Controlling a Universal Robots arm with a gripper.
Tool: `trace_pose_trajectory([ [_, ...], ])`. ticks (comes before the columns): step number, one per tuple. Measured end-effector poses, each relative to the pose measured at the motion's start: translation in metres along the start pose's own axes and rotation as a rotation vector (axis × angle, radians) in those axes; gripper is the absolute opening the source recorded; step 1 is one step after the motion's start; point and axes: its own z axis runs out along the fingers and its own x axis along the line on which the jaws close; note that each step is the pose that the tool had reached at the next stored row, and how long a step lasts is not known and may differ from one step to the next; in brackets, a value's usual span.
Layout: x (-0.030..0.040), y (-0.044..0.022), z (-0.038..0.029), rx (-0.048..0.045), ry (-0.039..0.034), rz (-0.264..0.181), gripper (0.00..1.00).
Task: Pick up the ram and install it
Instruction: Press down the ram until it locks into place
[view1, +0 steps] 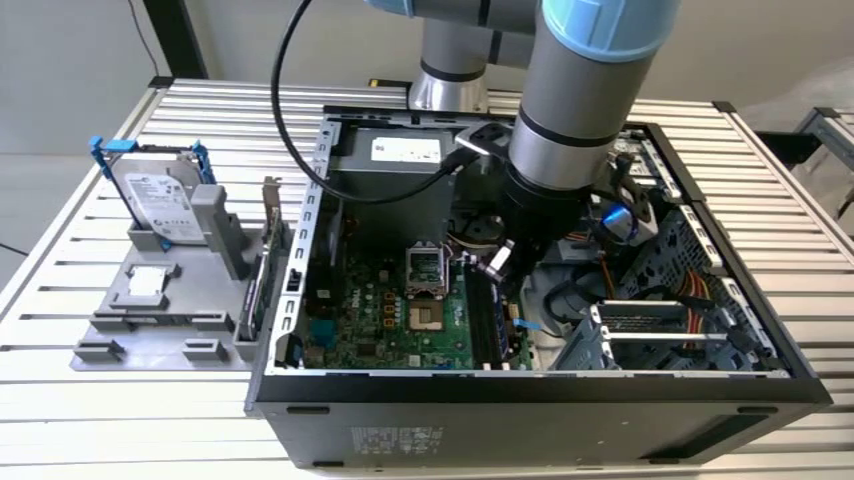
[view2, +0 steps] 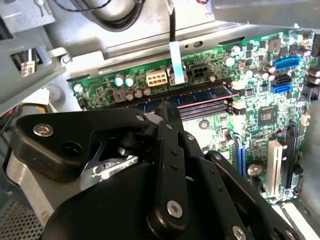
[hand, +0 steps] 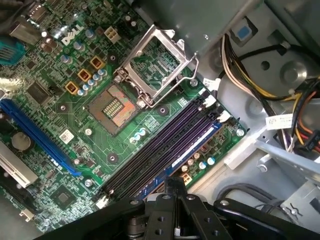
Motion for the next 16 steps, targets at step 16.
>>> trace_pose_trajectory([
  [16, 0.0, 0.0, 0.0001, -0.0383, -0.0299, -0.204, 0.0],
])
